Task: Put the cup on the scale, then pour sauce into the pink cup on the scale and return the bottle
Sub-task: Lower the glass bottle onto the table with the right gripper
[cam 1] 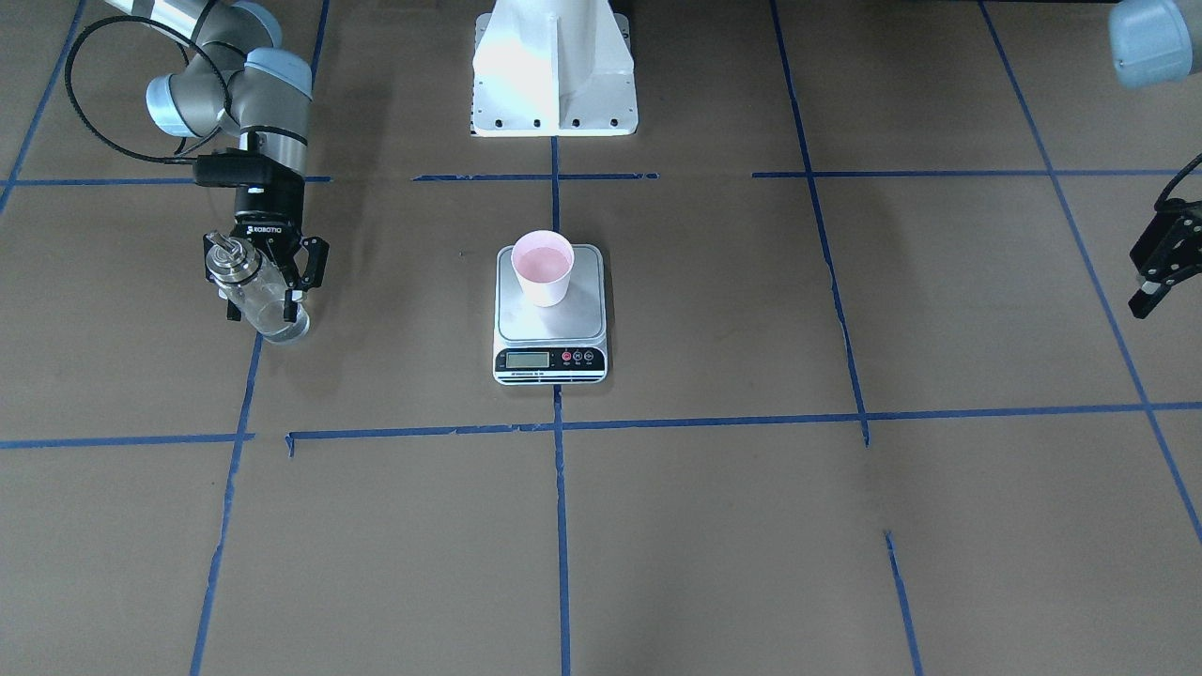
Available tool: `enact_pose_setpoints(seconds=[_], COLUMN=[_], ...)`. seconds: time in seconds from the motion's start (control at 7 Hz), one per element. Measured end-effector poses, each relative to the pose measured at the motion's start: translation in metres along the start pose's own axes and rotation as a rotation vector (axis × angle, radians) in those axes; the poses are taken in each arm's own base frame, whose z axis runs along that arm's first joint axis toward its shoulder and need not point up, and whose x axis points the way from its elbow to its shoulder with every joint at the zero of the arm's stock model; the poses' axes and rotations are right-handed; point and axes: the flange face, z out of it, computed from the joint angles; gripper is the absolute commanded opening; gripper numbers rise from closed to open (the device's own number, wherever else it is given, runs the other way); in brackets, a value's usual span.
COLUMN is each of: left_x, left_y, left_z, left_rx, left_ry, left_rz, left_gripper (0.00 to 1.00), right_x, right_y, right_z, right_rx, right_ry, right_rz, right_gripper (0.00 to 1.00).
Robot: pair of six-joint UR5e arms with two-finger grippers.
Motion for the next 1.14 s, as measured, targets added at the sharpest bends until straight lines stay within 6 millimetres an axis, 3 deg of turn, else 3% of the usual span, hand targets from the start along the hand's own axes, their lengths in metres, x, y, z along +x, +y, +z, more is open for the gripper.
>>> enact_pose_setpoints(seconds=[0.43, 1.0, 1.14], left_x=[-0.0041, -0.0048, -0.0049], left_y=[-0.0009, -0.0006, -0.0005], left_z=[-0.0047, -0.0071, -0.0071], left_rx=[0.008, 0.011, 0.011], left_ry=[-0.005, -0.006, -0.006], left_rz=[-0.006, -0.007, -0.007], left_gripper=[0.8, 0.8, 0.8], right_x=[0.0081, 0.0046, 0.0041], right_y=[0.0019, 0.0044, 0.0062], right_z=[-0.0001, -0.0036, -0.0049], right_rx=[-0.002, -0.009, -0.011], right_ry=[0.006, -0.002, -0.004], right_rz=[-0.012, -0.012, -0.015], right_gripper=[0.0, 0.0, 0.24])
